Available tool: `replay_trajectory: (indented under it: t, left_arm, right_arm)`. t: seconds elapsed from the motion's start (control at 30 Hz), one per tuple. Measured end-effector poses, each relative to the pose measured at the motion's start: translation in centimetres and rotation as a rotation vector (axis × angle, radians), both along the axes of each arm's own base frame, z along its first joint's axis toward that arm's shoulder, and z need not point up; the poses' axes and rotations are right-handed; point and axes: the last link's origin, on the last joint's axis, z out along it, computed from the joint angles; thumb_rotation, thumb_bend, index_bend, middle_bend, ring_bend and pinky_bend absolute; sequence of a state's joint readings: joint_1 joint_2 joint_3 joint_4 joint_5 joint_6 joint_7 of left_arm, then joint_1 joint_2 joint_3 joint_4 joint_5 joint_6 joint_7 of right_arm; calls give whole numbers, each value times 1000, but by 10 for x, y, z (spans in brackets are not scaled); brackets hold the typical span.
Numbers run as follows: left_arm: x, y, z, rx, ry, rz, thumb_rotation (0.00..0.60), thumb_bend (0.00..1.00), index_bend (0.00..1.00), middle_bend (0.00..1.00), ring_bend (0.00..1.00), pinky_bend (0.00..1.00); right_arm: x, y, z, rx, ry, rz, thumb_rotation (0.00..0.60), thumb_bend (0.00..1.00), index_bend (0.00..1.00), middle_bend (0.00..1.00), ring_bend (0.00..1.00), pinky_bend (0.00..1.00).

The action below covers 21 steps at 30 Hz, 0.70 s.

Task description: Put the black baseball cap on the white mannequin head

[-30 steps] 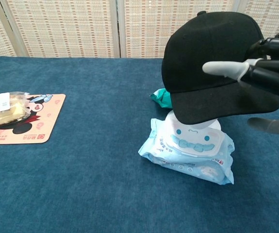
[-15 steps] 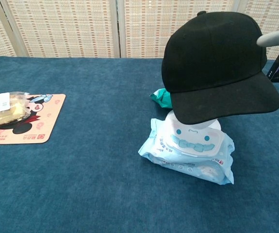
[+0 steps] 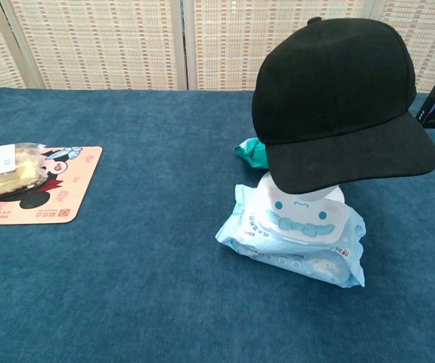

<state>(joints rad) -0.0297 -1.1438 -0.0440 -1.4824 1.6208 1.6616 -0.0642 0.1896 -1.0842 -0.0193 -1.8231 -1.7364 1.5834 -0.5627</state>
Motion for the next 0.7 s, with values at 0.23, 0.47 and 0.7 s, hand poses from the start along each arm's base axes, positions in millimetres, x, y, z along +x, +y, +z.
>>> replay_trajectory:
  t: [0.23,0.47,0.7]
  left_arm:
    - [0,0,-1,28,-5,-45,600,435,394,419,403,655]
    - [1,3,-2,29,-6,-48,600,435,393,419,403,655]
    - [-1,0,-2,29,-3,-47,600,435,393,419,403,655]
  right_arm:
    - [-22,2,5,-74,-74,-35,600,72,132,489,345,412]
    - [-39,3,10,-88,-136,-100,600,72,132,489,345,412]
    - [-51,4,15,-102,-198,-145,600,72,132,489,345,412]
